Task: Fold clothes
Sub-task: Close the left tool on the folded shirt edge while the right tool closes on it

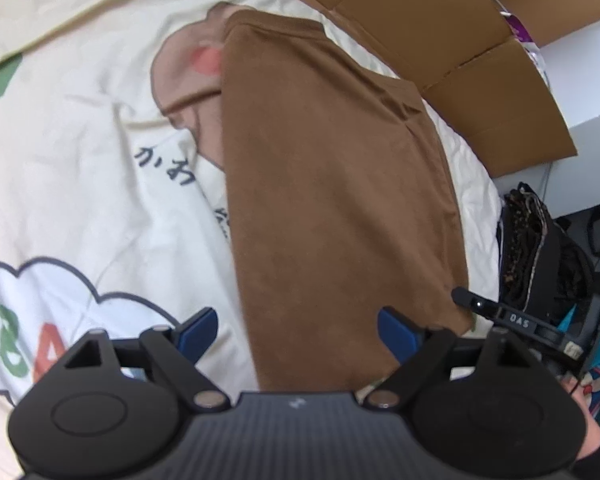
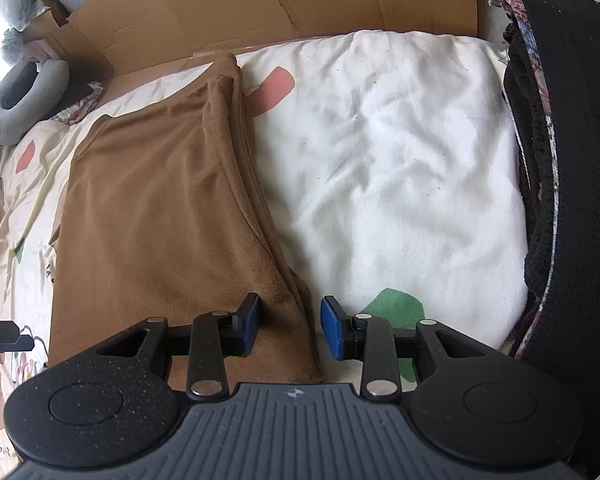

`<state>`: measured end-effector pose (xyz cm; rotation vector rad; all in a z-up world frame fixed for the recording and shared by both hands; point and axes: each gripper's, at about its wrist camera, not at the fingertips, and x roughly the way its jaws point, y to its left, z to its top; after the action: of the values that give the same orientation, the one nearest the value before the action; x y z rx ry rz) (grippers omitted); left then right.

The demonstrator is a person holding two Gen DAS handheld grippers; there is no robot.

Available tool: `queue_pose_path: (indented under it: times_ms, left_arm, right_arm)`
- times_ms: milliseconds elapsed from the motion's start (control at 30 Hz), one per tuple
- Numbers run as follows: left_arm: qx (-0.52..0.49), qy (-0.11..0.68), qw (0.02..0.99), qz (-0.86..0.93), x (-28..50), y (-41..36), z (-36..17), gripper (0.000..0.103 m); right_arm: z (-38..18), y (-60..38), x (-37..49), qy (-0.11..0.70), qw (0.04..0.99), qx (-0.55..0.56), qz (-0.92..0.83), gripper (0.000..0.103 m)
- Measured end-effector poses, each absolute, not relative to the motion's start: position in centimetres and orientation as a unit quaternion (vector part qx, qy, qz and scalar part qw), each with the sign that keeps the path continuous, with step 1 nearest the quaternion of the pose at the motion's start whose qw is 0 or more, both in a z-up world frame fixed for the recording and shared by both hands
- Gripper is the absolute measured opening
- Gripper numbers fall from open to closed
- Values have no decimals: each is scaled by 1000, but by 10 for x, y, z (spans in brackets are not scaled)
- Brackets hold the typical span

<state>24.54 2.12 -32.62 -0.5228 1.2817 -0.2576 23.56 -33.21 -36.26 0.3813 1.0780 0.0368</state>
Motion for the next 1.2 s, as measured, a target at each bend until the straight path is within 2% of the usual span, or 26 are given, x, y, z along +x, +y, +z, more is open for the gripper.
queue_pose_path:
  times_ms: [200,367,433,500,567,733,800,867,1000,1100,1167,1200]
  left_arm:
    - [-264,605,743,-109,239,21,-340,77]
    - [-289,621,722,-96,233,21,-355,58]
    - [-298,628,713,-93,230,21,-361,54]
    - [-301,636,705,-91,228,21,-367,41]
    - [-299,644,699,-90,224,21,-370,16]
    - [-295,645,698,-98,220,23,-368,12]
    - [-300,643,697,-102,219,24,-367,16]
    - [-306,641,696,-102,219,25,-368,25]
    - [-310,636,697,-116,217,20,-376,27]
    - [-324,635,692,-116,216,20,-382,23]
    - [-327,634,691,-116,214,21,-384,14]
    - [-327,633,692,-118,214,21,-384,12]
  right_arm:
    - [-362,-336,232,513,838,183,20,39]
    - [-363,-338,230,514,837,186,19,39]
    - [-363,-338,230,515,837,186,19,39]
    - [-363,-338,230,515,837,185,19,39]
    - [-363,-338,230,515,837,185,19,39]
    - [-362,-338,228,516,836,187,18,39]
    - [-360,-339,228,515,836,186,19,39]
    - [-358,-339,227,513,838,185,21,39]
    - [-354,-340,226,511,840,181,23,39]
    - [-359,-339,228,514,838,182,24,39]
    - [-363,-338,229,516,836,182,25,39]
    - [-365,-337,230,518,835,184,27,39]
